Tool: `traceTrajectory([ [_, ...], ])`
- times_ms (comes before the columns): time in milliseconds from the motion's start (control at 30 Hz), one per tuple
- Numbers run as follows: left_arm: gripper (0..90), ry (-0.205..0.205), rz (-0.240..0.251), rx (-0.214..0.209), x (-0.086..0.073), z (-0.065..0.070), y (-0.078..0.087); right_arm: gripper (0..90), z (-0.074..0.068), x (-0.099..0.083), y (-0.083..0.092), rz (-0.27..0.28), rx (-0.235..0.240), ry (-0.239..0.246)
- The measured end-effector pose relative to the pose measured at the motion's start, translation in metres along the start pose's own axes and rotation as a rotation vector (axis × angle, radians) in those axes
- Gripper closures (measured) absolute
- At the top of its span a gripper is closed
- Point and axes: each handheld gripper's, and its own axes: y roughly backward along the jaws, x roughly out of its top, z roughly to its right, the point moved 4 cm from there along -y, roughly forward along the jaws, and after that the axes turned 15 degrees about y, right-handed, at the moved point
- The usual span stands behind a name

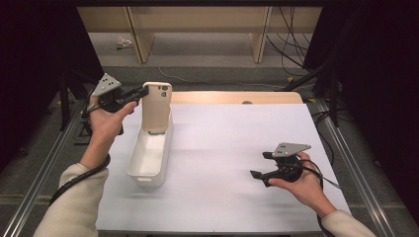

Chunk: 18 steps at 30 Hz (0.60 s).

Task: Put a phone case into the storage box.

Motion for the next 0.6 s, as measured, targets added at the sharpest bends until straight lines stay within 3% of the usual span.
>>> traceTrajectory([
  [600,81.4,-0.005,-0.014,0.019,0.000,-0.012,-0.007,17.4,0.000,0.000,0.000,-0.001,-0.001,0.000],
])
